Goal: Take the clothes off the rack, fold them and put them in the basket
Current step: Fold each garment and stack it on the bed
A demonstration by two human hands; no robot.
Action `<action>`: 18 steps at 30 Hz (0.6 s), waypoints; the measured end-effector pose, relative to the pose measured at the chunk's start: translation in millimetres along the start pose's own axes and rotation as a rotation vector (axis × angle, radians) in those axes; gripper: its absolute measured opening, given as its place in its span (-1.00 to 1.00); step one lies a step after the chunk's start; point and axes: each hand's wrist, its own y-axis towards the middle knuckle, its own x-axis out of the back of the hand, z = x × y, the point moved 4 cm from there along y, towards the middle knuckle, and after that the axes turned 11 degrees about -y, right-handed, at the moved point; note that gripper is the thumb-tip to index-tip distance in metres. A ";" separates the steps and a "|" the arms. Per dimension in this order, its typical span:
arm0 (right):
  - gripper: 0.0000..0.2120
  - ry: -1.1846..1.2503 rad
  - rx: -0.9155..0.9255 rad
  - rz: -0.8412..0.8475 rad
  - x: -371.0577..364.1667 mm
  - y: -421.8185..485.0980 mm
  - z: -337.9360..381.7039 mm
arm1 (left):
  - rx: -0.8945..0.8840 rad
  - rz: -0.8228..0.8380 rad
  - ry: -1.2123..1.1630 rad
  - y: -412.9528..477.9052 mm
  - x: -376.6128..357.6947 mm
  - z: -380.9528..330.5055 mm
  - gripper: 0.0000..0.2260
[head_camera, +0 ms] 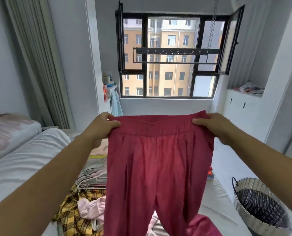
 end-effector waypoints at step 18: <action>-0.90 0.257 0.207 0.105 53.2 -19.2 23.6 | -0.186 0.304 -0.351 -56.2 -150.7 -5.8 -0.85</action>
